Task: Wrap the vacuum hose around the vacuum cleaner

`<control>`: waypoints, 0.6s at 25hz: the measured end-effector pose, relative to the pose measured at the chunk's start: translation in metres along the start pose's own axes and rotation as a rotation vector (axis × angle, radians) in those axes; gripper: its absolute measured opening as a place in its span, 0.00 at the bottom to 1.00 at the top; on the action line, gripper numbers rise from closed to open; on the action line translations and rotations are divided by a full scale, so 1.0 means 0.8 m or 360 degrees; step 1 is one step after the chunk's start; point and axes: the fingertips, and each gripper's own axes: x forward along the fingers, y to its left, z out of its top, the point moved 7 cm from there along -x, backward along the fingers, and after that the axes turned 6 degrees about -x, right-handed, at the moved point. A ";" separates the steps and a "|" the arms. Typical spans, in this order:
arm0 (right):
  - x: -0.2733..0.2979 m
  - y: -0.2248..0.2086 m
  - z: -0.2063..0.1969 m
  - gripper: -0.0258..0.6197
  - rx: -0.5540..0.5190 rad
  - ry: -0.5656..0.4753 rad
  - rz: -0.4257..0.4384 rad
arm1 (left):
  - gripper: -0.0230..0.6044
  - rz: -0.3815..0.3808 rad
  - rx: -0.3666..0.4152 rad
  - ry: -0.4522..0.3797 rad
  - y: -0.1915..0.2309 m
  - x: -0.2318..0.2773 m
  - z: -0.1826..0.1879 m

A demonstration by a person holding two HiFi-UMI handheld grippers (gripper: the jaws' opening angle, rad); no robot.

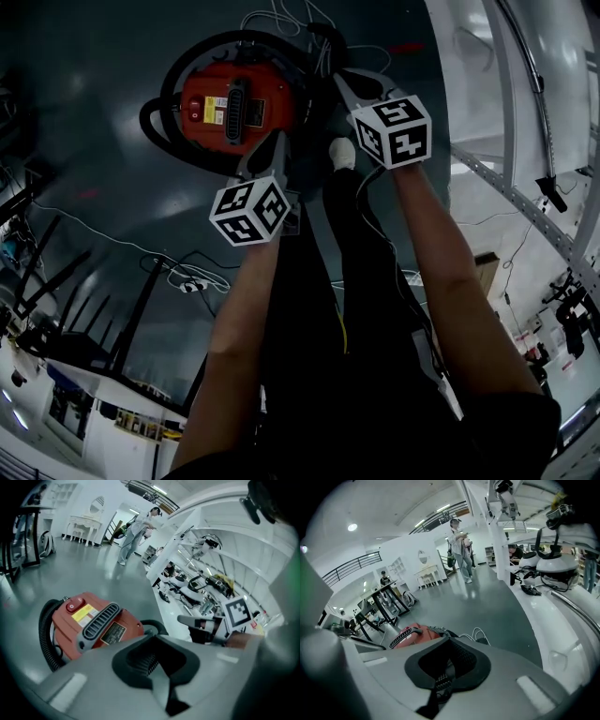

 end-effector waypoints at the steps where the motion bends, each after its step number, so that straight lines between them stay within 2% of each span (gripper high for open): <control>1: -0.005 0.006 -0.004 0.04 0.0016 -0.0003 -0.0007 | 0.06 0.0012 -0.0008 -0.0008 0.007 -0.007 0.000; 15: -0.032 0.104 -0.057 0.04 0.0136 0.0080 0.0038 | 0.05 0.0135 -0.0091 -0.0003 0.073 -0.078 -0.031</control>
